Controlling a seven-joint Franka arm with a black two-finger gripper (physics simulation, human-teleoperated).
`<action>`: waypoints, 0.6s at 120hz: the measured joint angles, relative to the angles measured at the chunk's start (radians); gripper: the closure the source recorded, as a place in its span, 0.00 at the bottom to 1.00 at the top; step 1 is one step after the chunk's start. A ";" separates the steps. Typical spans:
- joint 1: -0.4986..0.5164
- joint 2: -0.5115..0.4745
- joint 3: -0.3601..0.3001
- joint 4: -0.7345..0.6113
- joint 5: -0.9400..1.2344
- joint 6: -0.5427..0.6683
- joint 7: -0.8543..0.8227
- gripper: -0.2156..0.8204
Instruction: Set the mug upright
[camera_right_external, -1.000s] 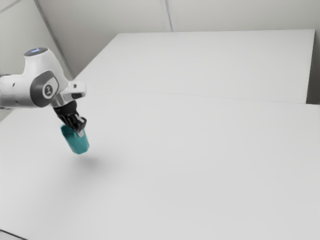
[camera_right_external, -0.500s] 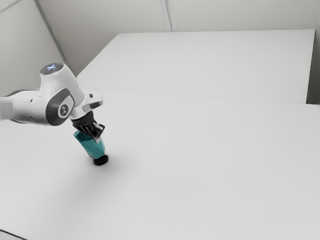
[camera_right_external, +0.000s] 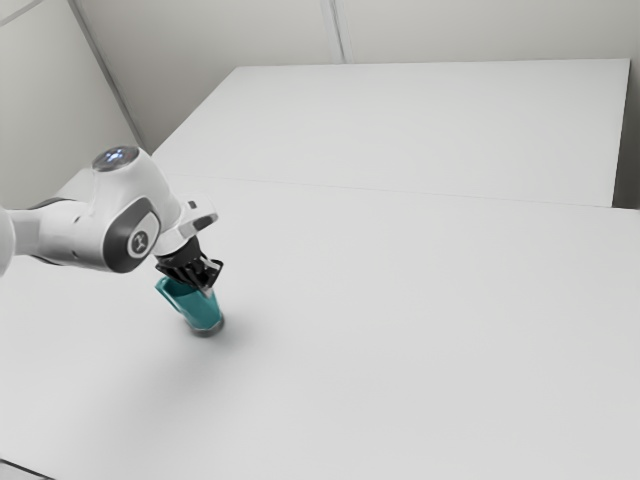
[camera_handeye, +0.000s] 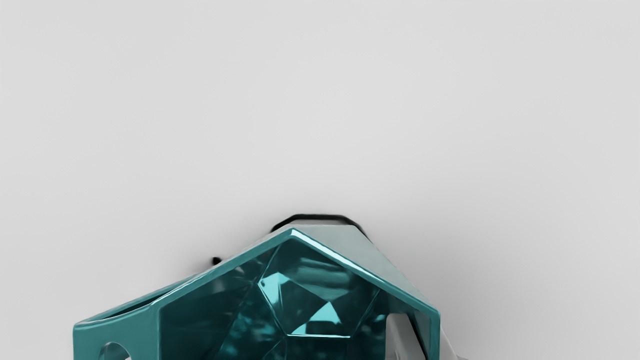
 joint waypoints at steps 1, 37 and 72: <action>0.000 0.000 0.000 0.000 0.000 0.001 -0.002 0.97; -0.005 -0.008 -0.015 0.007 -0.020 0.012 -0.047 0.70; -0.004 -0.033 -0.029 0.132 -0.091 -0.088 -0.067 0.38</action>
